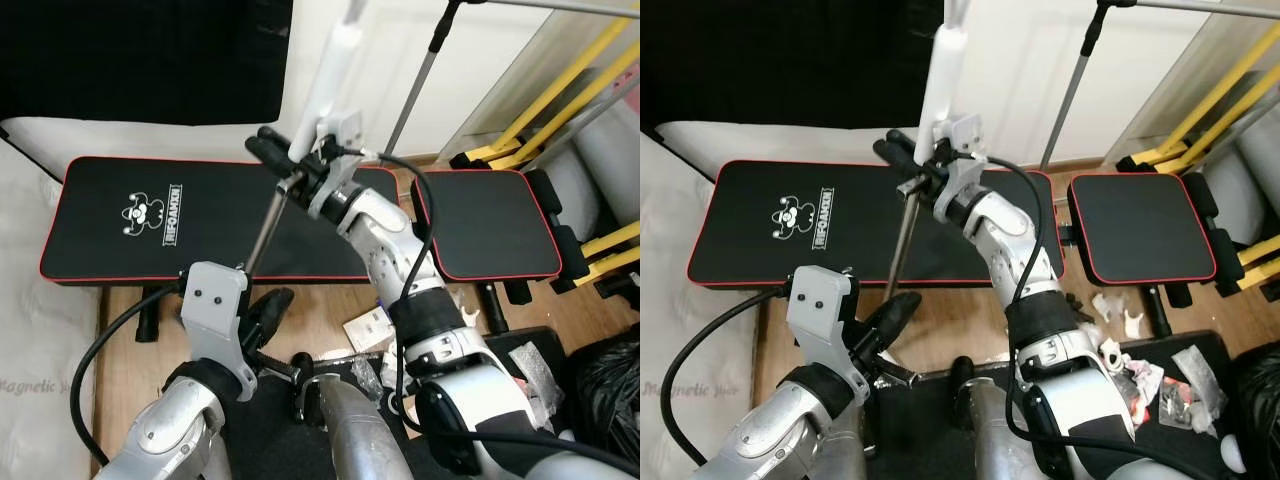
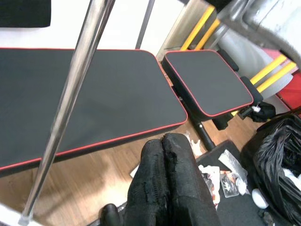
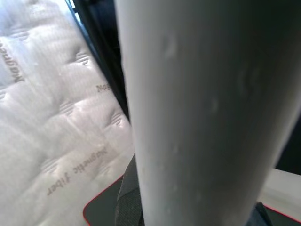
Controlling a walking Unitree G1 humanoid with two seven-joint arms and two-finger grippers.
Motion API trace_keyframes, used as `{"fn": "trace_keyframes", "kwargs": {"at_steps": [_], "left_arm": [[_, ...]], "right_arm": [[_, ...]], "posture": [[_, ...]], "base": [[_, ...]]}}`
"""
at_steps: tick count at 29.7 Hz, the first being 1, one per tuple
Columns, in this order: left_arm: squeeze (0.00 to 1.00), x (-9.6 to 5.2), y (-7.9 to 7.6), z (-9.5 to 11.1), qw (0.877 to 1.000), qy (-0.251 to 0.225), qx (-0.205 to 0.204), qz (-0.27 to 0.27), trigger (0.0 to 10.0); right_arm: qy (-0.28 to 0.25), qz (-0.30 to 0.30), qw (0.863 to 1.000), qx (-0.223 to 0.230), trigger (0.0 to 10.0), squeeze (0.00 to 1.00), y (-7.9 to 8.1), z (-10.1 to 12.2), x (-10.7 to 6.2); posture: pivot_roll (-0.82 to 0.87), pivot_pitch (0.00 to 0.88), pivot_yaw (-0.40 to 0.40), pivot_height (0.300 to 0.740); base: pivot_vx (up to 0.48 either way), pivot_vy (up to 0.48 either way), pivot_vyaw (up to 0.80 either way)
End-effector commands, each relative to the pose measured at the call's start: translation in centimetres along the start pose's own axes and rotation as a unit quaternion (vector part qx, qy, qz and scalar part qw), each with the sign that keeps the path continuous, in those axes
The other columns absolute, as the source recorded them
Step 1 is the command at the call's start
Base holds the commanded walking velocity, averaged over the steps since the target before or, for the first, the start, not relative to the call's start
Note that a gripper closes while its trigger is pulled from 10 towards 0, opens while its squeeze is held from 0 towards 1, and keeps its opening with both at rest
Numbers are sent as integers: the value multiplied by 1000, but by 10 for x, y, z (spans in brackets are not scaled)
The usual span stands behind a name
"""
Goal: Sweep floor
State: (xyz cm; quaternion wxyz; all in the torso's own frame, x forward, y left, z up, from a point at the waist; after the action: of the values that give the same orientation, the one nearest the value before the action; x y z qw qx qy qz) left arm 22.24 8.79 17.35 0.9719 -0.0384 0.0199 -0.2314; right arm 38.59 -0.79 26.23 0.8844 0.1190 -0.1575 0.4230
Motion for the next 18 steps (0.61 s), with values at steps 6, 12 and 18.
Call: {"fn": "trace_keyframes", "kwargs": {"at_steps": [6,12,18], "left_arm": [[0,-2,-3,-5,1000,22,-9,-4,10000],[0,-1,-3,-3,1000,20,-8,-2,10000],[0,0,-3,-3,1000,20,-13,0,10000]], "right_arm": [[20,-19,1000,-5,10000,0,-11,-6,-6],[29,-15,999,-18,10000,0,-16,-6,-6],[33,-8,999,-25,10000,0,-15,-7,-5]], "posture": [[13,424,-221,740],[10,422,-226,740],[6,420,-231,740]], "base": [[160,0,0],[0,0,0],[0,0,0]]}}
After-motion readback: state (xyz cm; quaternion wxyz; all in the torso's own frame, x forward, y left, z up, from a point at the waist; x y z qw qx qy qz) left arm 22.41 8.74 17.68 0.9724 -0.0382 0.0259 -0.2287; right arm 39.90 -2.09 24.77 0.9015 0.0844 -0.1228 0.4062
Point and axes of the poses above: a point about 5 cm out from each wrist's last joint towards the gripper, its own x axis pointing out of the wrist towards the gripper, its own z axis along the axis of the wrist's last joint, y = z × x, the point moved 4 cm from there along x, pointing out of the wrist towards the gripper, and after that the axes turned 2 degrees about x, right-handed, at the moved point
